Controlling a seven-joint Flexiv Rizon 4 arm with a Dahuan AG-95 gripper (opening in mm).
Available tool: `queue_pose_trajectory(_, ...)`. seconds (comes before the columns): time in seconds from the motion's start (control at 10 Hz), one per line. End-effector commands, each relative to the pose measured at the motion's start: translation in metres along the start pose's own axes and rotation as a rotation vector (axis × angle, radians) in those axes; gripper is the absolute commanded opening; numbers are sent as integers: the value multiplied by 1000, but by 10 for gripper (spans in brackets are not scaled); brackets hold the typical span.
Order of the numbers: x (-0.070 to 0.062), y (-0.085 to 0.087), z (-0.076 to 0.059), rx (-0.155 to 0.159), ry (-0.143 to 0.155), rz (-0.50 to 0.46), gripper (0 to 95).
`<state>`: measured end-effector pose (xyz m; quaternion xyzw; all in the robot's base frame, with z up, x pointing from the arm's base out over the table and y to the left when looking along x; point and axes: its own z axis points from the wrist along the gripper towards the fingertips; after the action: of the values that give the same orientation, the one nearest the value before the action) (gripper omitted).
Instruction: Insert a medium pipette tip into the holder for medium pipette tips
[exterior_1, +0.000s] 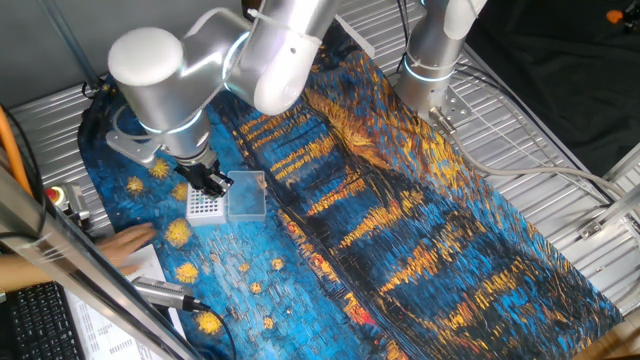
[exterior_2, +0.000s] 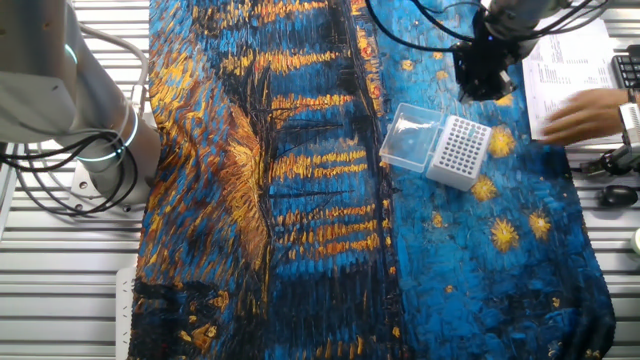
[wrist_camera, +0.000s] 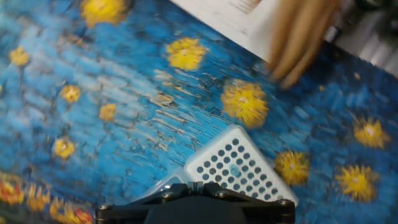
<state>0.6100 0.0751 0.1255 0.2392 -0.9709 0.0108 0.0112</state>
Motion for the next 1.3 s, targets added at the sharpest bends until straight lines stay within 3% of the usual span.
queue_pose_trajectory(0.1, 2, 3, -5, -32, -47, 40, 0)
queue_pose_trajectory(0.4, 3, 4, -6, -36, -83, 47, 0)
queue_pose_trajectory(0.6, 6, 5, -5, -34, -87, 56, 0)
queue_pose_trajectory(1.2, 19, 1, -6, -45, -40, 178, 0)
queue_pose_trajectory(1.3, 22, 0, -8, -35, -29, 209, 0)
